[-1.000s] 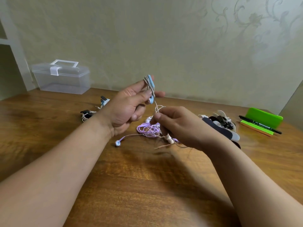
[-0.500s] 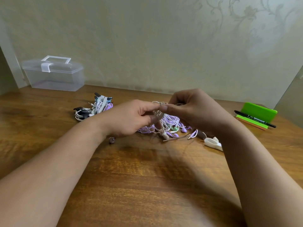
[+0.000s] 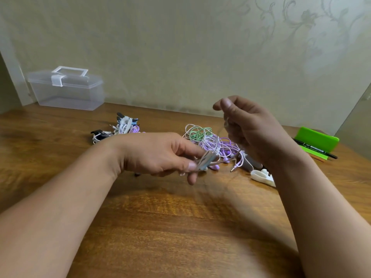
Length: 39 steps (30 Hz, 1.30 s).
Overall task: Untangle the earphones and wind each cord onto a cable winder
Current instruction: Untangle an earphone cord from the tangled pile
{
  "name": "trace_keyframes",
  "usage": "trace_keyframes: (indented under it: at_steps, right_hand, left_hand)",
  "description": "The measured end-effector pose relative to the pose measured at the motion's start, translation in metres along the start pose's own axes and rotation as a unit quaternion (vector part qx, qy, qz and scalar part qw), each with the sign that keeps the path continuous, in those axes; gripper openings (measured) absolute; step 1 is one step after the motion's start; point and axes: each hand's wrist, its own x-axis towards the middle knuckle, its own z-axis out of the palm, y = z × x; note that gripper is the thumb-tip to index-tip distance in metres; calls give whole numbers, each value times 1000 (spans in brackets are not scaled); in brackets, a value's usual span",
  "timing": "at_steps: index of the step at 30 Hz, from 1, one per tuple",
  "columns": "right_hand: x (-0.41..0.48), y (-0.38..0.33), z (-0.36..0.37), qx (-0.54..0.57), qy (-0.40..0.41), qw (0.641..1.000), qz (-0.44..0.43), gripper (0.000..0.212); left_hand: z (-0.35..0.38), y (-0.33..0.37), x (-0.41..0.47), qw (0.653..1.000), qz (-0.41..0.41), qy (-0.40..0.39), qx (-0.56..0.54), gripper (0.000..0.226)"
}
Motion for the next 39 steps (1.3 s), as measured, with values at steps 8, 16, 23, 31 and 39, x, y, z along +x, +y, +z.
trace_keyframes:
  at_steps: [8, 16, 23, 31, 39]
  right_hand:
    - [8, 25, 9, -82, 87, 993, 2, 15]
    - [-4, 35, 55, -160, 25, 986, 49, 41]
    - [-8, 21, 65, -305, 25, 952, -7, 31]
    - [-6, 12, 36, -418, 42, 906, -41, 16]
    - [-7, -7, 10, -181, -9, 982, -55, 10]
  left_hand:
    - [5, 12, -1, 963, 120, 14, -240, 48]
    - [-2, -5, 22, 857, 120, 293, -407, 42]
    - [-3, -14, 26, 848, 81, 395, -345, 40]
    - [1, -19, 19, 918, -5, 395, 26, 40]
    - [5, 14, 3, 994, -38, 106, 6, 24]
